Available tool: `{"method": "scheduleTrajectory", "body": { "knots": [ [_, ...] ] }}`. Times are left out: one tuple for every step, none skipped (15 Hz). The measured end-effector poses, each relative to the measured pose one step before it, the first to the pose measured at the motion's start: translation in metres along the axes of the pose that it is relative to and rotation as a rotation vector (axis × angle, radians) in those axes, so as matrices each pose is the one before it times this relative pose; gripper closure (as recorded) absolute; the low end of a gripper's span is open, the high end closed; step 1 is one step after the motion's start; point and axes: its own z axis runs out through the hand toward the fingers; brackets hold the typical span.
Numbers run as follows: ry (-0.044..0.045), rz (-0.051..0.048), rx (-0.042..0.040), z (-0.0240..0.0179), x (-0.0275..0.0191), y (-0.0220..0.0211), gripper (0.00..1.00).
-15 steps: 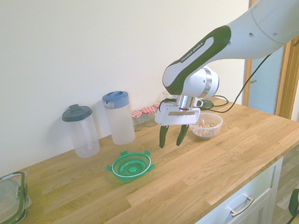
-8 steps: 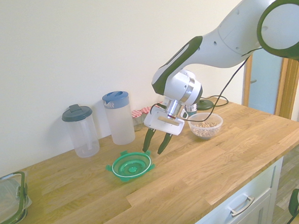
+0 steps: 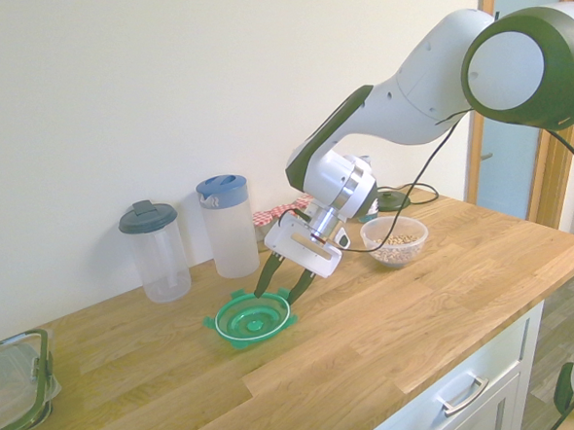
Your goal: Cover the lid of food container
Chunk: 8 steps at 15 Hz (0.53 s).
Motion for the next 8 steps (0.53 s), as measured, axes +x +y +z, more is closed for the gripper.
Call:
{"method": "scheduleTrajectory", "body": {
  "knots": [
    [-0.00997, 0.01081, 0.01792, 0.00085, 0.00241, 0.00188, 0.0],
    [-0.01008, 0.01035, 0.01186, 0.00262, 0.0018, 0.00185, 0.0],
    [-0.01168, 0.006, 0.01302, 0.00264, 0.00051, 0.00028, 0.0],
    [-0.01049, 0.00743, 0.01169, 0.00245, 0.0, 0.00055, 0.0],
    [-0.00876, 0.00881, 0.01097, 0.00209, 0.00007, 0.00053, 0.0],
    [-0.00972, 0.00888, 0.01244, 0.00287, -0.00007, 0.00054, 0.0],
    [-0.01261, 0.00824, 0.01278, 0.00344, -0.00036, 0.00052, 0.0],
    [-0.01026, 0.00601, 0.01267, 0.00346, -0.00049, 0.00025, 1.0]
  ]
}}
